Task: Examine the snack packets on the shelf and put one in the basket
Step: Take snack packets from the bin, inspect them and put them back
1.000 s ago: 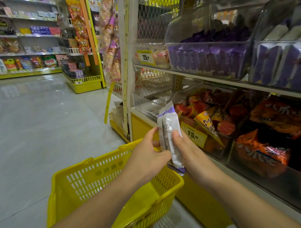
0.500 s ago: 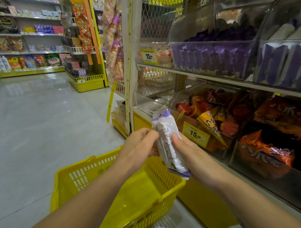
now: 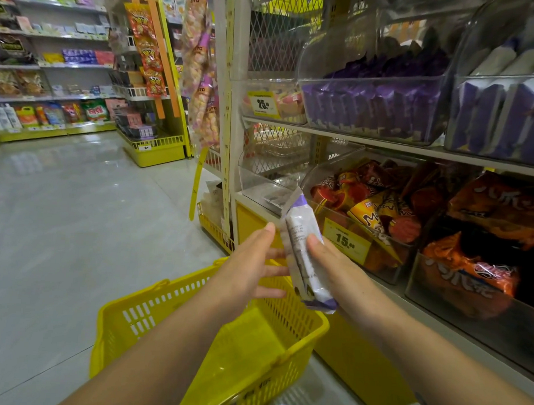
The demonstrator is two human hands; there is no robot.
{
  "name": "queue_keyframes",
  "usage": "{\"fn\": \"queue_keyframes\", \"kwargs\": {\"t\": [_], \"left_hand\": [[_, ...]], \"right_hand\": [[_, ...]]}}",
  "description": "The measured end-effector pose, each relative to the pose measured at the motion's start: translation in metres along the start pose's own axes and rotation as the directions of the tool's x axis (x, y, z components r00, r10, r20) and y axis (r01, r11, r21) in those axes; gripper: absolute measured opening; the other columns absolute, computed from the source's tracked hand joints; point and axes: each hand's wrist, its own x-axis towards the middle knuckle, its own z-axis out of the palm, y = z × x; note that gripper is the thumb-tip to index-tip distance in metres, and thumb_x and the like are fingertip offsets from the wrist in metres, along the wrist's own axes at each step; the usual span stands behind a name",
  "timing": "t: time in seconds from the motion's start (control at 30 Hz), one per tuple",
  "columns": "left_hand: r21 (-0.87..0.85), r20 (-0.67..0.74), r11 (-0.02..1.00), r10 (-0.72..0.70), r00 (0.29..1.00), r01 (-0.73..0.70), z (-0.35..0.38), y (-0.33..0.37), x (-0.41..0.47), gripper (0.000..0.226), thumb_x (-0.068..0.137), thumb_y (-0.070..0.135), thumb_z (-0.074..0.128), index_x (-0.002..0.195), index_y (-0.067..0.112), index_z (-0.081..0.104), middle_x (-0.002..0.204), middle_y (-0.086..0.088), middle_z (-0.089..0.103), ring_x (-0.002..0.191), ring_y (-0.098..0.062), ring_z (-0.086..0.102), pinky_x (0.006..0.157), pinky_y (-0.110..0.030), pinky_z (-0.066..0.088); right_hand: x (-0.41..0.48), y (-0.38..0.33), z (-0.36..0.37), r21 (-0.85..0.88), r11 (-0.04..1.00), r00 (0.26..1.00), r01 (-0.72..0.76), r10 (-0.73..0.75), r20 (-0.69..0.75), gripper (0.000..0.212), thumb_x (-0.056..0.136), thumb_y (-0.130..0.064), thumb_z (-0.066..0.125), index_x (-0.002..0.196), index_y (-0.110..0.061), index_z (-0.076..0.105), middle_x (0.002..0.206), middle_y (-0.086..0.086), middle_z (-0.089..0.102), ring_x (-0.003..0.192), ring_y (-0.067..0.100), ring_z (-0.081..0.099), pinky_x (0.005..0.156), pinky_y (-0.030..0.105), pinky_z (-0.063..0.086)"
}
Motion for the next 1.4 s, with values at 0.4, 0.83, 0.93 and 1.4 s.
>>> {"fn": "queue_keyframes", "kwargs": {"t": [0.4, 0.83, 0.93, 1.4], "left_hand": [[-0.29, 0.192, 0.956, 0.025, 0.981, 0.033, -0.003, -0.01, 0.002, 0.071, 0.081, 0.03, 0.067, 0.145, 0.039, 0.037, 0.128, -0.007, 0.063, 0.104, -0.031, 0.069, 0.072, -0.047, 0.058], [-0.336, 0.112, 0.939, 0.119, 0.987, -0.075, -0.002, -0.012, 0.005, 0.037, 0.091, 0.016, 0.059, 0.121, 0.035, 0.052, 0.116, -0.002, 0.071, 0.108, -0.023, 0.067, 0.084, -0.05, 0.057], [-0.301, -0.006, 0.947, 0.112, 0.994, -0.109, 0.0, -0.016, 0.008, 0.038, 0.097, 0.006, 0.05, 0.127, 0.028, 0.053, 0.115, -0.002, 0.071, 0.103, -0.025, 0.069, 0.083, -0.049, 0.057], [-0.513, -0.014, 0.846, 0.16, 0.987, -0.145, -0.004, -0.013, 0.012, 0.082, 0.068, 0.038, 0.071, 0.142, 0.026, 0.036, 0.101, -0.008, 0.066, 0.097, -0.027, 0.064, 0.064, -0.04, 0.054]], "right_hand": [[0.004, 0.0, -0.011, 0.169, 0.959, 0.974, -0.227, 0.225, 0.032, 0.047, 0.093, -0.016, 0.051, 0.137, -0.031, 0.049, 0.111, -0.001, 0.071, 0.085, 0.007, 0.067, 0.063, 0.025, 0.052], [0.004, -0.007, -0.021, -0.1, 0.991, 0.955, -0.091, 0.059, -0.29, 0.031, 0.074, -0.007, 0.077, 0.103, -0.009, 0.064, 0.092, 0.006, 0.074, 0.069, 0.008, 0.07, 0.056, 0.021, 0.056], [0.0, -0.009, -0.015, -0.152, 0.988, 0.978, -0.012, -0.02, -0.205, 0.04, 0.075, -0.001, 0.075, 0.109, -0.019, 0.064, 0.098, 0.002, 0.074, 0.079, 0.006, 0.069, 0.062, 0.021, 0.057], [-0.008, -0.006, 0.012, -0.575, 0.75, 0.88, 0.328, -0.464, -0.102, 0.058, 0.067, -0.007, 0.084, 0.106, -0.044, 0.06, 0.098, -0.023, 0.068, 0.081, 0.006, 0.064, 0.078, 0.023, 0.052]]}}
